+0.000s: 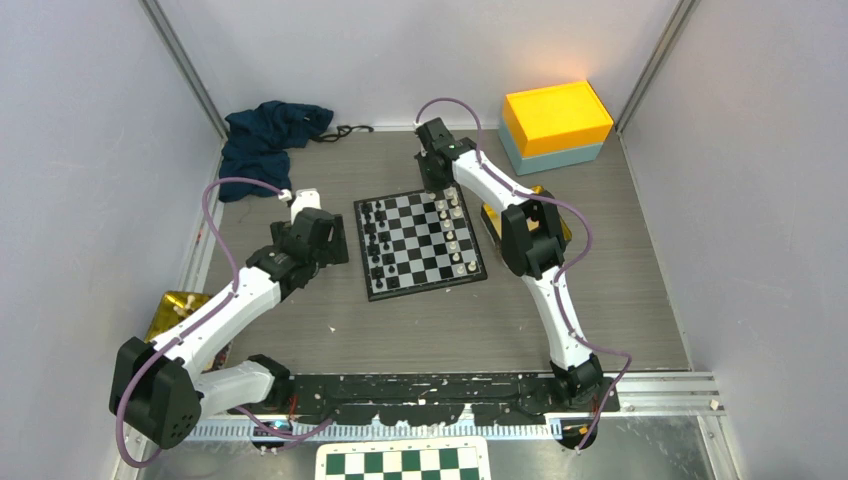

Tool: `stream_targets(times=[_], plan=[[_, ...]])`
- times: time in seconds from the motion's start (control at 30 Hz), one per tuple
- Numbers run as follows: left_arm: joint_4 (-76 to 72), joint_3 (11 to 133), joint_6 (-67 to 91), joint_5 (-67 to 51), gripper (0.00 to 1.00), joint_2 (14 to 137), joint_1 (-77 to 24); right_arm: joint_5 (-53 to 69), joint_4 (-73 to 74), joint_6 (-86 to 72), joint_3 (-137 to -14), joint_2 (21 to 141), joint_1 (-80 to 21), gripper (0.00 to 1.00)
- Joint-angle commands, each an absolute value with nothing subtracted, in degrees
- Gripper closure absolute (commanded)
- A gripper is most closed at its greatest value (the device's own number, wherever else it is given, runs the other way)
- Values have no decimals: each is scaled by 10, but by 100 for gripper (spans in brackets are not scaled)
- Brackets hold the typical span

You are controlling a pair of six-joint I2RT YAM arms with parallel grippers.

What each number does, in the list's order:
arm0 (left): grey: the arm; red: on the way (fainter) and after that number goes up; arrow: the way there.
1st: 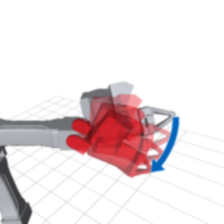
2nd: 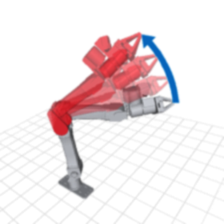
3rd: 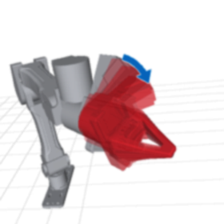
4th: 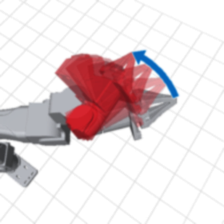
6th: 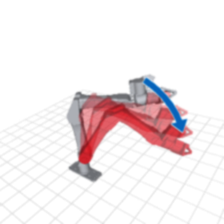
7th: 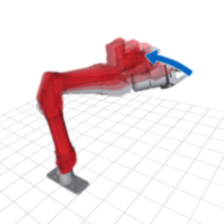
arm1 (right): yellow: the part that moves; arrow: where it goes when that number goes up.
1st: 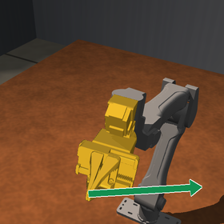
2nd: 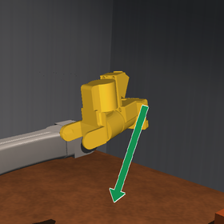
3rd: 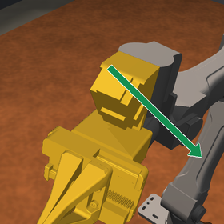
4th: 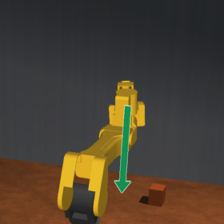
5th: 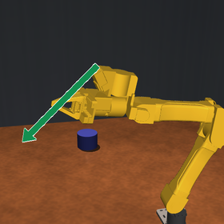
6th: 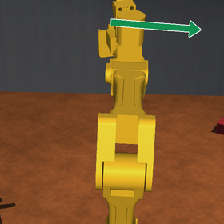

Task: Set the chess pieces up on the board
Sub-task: Place the chess piece on the chessboard.

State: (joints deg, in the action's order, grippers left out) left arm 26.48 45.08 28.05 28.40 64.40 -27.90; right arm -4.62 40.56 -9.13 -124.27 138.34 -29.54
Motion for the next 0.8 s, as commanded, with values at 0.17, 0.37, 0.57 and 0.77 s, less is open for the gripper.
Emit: stream_targets(times=[0.17, 0.37, 0.57, 0.77], plan=[[249, 478, 276, 292, 0, 652, -281, -55, 403, -86, -1283, 1355, -282, 99], [249, 481, 274, 293, 0, 656, -281, -54, 400, -88, -1275, 1354, -281, 99], [248, 482, 274, 292, 0, 658, -281, -54, 397, -90, -1264, 1349, -280, 99], [248, 480, 275, 292, 0, 656, -281, -54, 397, -93, -1251, 1344, -280, 99]])
